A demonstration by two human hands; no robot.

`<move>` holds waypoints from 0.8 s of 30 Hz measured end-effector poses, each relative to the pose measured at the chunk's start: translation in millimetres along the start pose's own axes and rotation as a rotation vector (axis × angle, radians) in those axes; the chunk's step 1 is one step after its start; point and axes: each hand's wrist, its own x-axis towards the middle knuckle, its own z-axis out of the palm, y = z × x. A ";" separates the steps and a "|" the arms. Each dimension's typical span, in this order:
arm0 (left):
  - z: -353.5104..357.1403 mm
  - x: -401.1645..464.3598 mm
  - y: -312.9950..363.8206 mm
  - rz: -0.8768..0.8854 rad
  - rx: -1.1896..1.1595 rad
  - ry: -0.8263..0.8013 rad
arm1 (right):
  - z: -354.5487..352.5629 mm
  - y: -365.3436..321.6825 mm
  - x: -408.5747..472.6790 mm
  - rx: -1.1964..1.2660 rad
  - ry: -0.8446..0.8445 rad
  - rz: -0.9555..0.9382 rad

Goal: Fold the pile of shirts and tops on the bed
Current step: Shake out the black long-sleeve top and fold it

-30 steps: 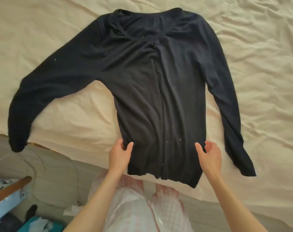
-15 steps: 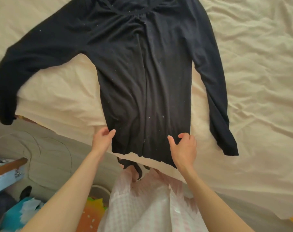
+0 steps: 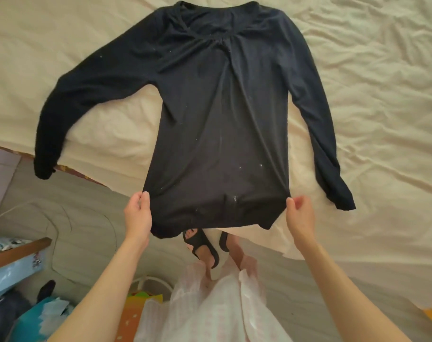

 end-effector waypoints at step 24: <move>-42.0 12.8 -2.7 -0.158 -0.038 -0.141 | -27.3 12.4 -8.2 0.102 -0.060 0.063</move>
